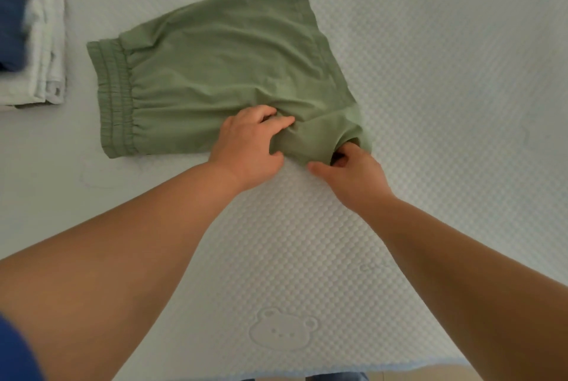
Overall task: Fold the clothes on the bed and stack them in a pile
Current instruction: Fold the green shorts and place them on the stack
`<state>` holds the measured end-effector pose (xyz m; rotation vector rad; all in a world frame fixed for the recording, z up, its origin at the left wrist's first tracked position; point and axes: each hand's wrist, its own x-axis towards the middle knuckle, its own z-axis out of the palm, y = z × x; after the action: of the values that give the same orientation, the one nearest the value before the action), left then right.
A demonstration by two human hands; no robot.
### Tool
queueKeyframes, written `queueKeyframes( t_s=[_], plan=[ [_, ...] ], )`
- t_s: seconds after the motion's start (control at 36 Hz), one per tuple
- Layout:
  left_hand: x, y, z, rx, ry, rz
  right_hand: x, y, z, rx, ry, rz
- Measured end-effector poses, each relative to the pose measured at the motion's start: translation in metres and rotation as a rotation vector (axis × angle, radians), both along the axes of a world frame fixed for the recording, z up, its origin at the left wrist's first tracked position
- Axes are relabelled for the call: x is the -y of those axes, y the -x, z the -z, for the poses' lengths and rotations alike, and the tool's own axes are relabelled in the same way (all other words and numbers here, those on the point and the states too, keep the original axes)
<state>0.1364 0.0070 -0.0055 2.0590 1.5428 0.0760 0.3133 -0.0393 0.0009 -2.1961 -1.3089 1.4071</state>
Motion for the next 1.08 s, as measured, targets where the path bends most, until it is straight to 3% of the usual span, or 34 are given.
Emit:
queueKeyframes(
  t_s=[0.11,0.19,0.39,0.53,0.61,0.72,0.89,1.0,1.08],
  plan=[
    [0.007,-0.001,0.004,-0.04,-0.007,0.05,-0.004,0.007,0.002,-0.292,0.157,0.235],
    [0.009,-0.002,0.006,-0.118,0.019,0.106,0.002,0.009,0.0,-0.4,0.23,0.261],
    [0.016,-0.009,0.007,-0.257,0.059,0.214,0.033,-0.003,-0.003,-0.121,0.118,0.057],
    [0.027,-0.013,0.006,-0.254,-0.148,0.249,0.041,-0.019,-0.009,0.344,-0.469,-0.386],
    [0.032,-0.018,0.009,-0.167,-0.215,0.261,0.025,-0.029,0.002,0.472,-0.5,-0.589],
    [0.03,-0.025,0.012,-0.195,-0.178,0.221,-0.004,-0.041,0.016,0.507,-0.377,-0.815],
    [0.025,-0.039,0.015,-0.171,-0.167,0.127,-0.031,-0.044,0.013,0.509,-0.585,-0.91],
    [0.019,-0.043,0.01,-0.018,-0.168,-0.059,-0.047,-0.044,0.0,0.348,-0.569,-0.826],
    [0.004,-0.042,-0.001,0.206,-0.061,-0.275,-0.063,-0.044,-0.006,0.249,-0.585,-0.734]
  ],
)
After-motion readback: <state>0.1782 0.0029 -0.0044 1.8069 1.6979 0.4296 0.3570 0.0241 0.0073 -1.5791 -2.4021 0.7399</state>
